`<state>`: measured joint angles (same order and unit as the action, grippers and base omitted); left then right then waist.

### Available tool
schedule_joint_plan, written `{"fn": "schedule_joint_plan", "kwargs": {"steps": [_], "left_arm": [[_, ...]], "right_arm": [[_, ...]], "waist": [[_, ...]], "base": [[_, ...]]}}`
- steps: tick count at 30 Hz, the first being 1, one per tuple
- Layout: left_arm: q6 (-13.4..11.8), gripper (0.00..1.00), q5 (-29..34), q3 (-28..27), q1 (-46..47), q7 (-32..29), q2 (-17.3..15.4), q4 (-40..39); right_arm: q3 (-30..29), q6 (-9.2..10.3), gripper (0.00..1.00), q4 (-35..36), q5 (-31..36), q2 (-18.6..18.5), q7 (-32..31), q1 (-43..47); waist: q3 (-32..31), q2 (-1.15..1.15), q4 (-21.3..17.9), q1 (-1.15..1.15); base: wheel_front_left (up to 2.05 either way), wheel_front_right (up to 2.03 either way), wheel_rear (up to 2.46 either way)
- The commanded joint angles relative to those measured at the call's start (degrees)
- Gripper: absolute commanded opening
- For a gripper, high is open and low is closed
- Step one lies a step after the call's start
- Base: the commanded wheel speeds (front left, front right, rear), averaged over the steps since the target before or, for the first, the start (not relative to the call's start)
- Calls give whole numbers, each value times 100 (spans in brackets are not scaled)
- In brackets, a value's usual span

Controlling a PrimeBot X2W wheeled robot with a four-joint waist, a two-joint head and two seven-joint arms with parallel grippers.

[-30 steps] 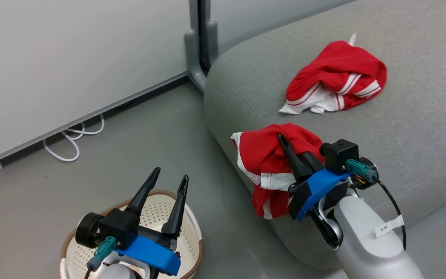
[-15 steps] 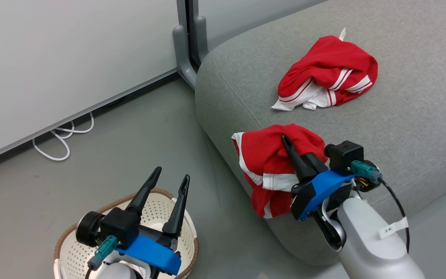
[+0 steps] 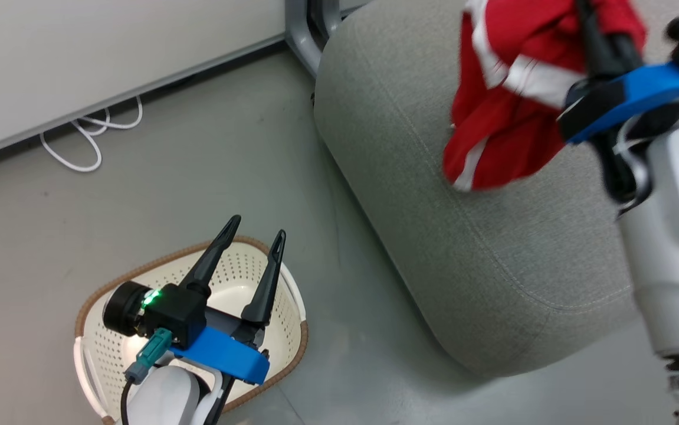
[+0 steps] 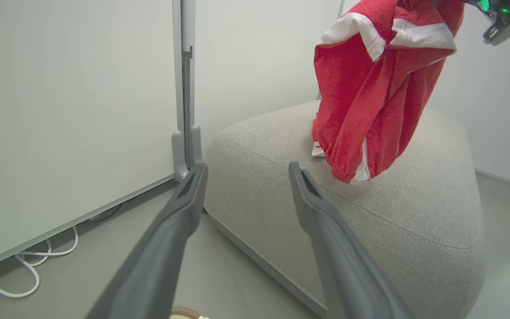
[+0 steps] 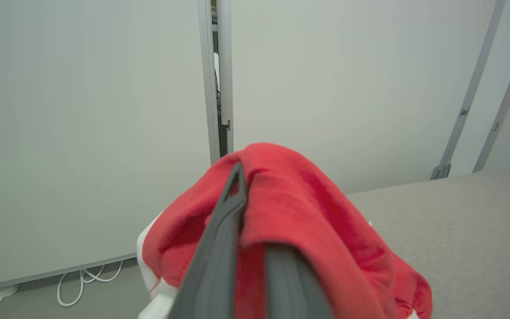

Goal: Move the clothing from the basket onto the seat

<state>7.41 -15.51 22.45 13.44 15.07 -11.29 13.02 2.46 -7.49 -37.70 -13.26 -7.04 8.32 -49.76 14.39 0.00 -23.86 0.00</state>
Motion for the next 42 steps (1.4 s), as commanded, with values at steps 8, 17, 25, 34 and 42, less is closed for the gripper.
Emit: {"fn": "schedule_joint_plan", "kwargs": {"steps": [8, 17, 25, 34, 42], "left_arm": [[11, 100, 116, 200, 804, 15, -343, -323], [11, 100, 215, 244, 1353, 15, -525, -761], [11, 100, 292, 201, 1486, 15, -636, -981], [11, 100, 288, 94, 1310, 15, -602, -887], [11, 100, 187, 49, 1282, 15, -412, -753]], "right_arm": [[-1737, -1, 0, 331, 116, -1202, -321, -1464], [-2578, -1, 0, 70, 325, -1546, -82, -1481], [-2870, -1, 0, -571, 549, -1480, 257, -1258], [-2633, -1, 100, -965, 816, -1400, 401, -1261], [-2223, -1, 100, -1033, 977, -1476, 429, -1007]], "waist": [[1640, 0, 729, 0], [2578, 0, 1006, 0], [2868, 0, 1048, 0], [2782, 0, 982, 0], [2420, 0, 1065, 0]], "base": [[0, 0, 0], [0, 0, 0], [0, 0, 0], [0, 0, 0], [0, 0, 0]]}}
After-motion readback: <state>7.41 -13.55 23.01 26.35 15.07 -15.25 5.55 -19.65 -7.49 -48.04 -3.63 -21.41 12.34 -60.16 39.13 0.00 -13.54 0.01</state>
